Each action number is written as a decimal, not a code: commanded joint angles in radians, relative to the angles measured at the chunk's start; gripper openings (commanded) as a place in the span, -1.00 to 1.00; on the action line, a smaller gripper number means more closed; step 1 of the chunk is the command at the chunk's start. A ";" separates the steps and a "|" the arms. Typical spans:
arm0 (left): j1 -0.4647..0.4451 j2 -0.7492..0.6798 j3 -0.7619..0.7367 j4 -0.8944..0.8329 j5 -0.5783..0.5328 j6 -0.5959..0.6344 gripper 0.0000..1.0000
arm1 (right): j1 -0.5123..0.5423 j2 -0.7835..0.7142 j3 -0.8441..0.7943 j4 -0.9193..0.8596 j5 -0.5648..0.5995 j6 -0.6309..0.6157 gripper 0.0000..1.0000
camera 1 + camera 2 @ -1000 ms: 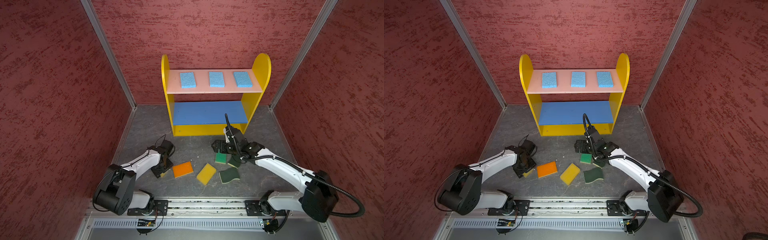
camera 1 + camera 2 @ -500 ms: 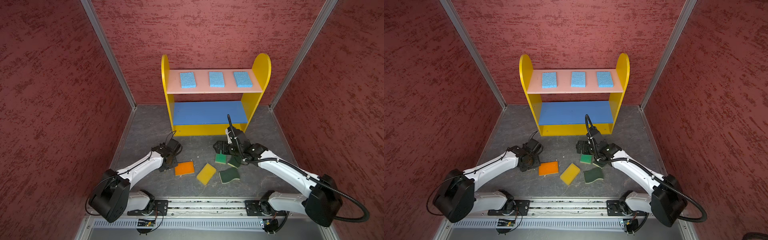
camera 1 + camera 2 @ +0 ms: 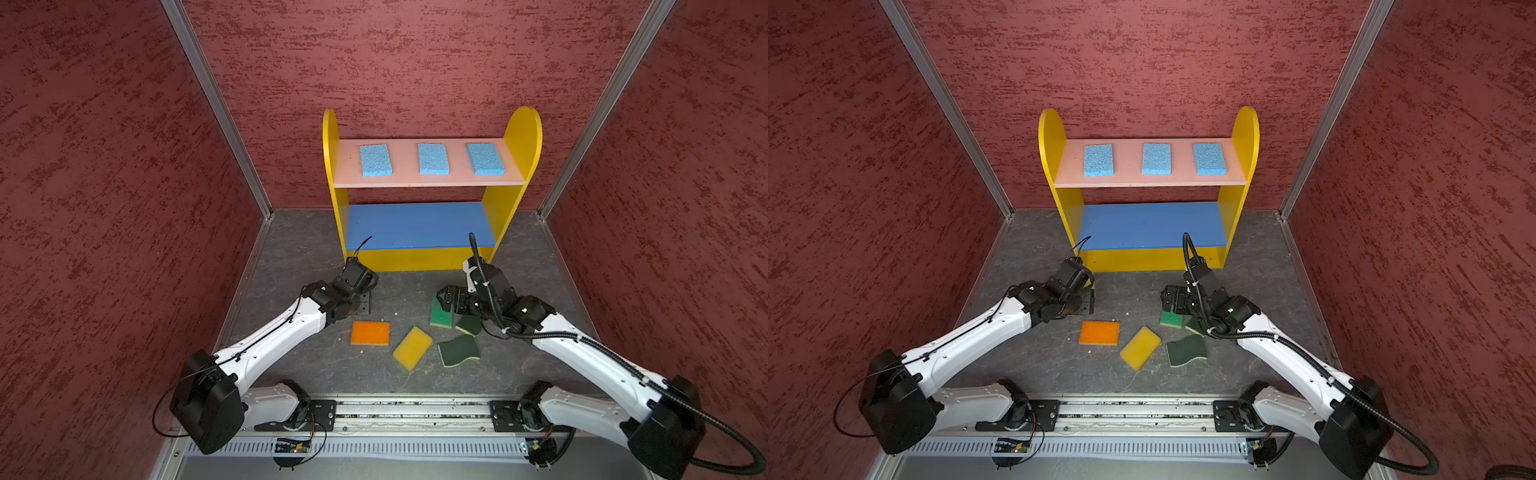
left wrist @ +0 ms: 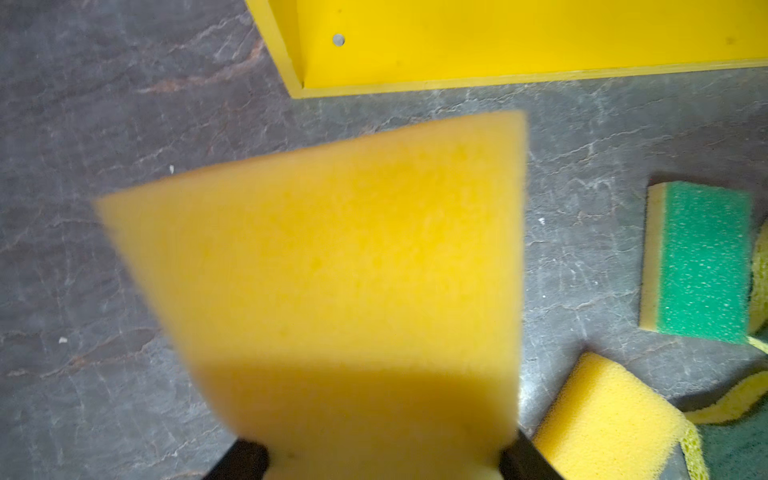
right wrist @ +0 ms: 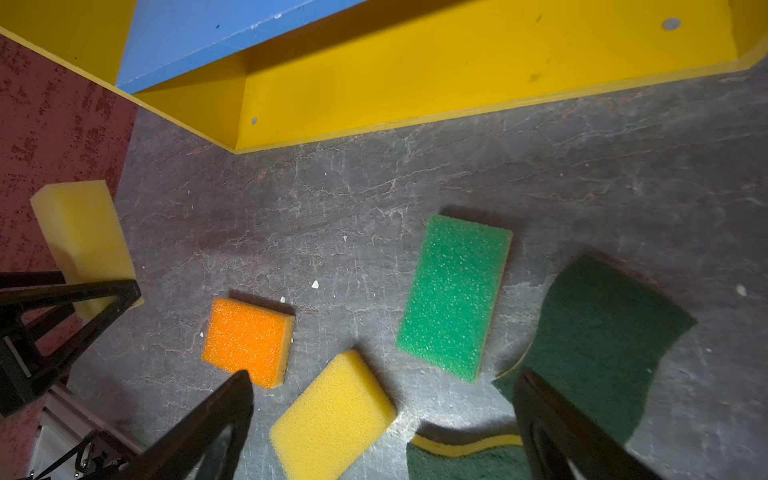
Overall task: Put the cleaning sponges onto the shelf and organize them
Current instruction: 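Carry the yellow sponge with the left gripper up to the blue lower shelf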
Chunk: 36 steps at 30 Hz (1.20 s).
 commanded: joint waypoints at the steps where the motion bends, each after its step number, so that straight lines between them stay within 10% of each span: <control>1: -0.014 0.040 0.038 0.083 0.014 0.093 0.23 | -0.006 -0.030 -0.011 -0.045 0.065 0.027 0.97; 36: -0.108 0.625 0.659 0.319 -0.052 0.109 0.24 | -0.072 -0.216 -0.061 -0.225 0.178 0.083 0.97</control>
